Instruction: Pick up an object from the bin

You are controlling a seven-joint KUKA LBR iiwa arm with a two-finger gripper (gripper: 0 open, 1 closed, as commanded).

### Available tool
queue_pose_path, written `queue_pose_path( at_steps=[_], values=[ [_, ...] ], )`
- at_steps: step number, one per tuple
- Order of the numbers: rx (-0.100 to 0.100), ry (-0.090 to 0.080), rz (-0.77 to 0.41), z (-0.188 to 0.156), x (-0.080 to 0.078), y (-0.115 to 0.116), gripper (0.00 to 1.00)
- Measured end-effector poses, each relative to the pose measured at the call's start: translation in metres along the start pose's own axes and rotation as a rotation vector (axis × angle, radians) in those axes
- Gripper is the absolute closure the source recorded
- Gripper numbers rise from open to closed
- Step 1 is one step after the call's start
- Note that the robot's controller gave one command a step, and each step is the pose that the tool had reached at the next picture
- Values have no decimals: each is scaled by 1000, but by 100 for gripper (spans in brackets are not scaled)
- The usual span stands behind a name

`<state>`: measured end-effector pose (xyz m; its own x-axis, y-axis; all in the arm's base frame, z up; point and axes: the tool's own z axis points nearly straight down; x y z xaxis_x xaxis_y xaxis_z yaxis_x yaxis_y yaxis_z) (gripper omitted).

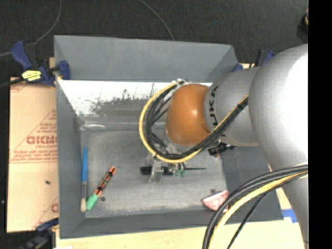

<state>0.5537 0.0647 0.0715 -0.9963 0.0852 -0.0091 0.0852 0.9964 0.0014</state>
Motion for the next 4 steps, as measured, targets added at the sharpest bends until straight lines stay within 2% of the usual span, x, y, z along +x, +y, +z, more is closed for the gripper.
queue_pose_path(
  at_steps=[2,3,4],
  values=[
    [0,-2,1,-3,0,0,100],
    [1,7,1,-13,2,-1,100],
    [1,9,2,-37,2,-1,100]
  ],
)
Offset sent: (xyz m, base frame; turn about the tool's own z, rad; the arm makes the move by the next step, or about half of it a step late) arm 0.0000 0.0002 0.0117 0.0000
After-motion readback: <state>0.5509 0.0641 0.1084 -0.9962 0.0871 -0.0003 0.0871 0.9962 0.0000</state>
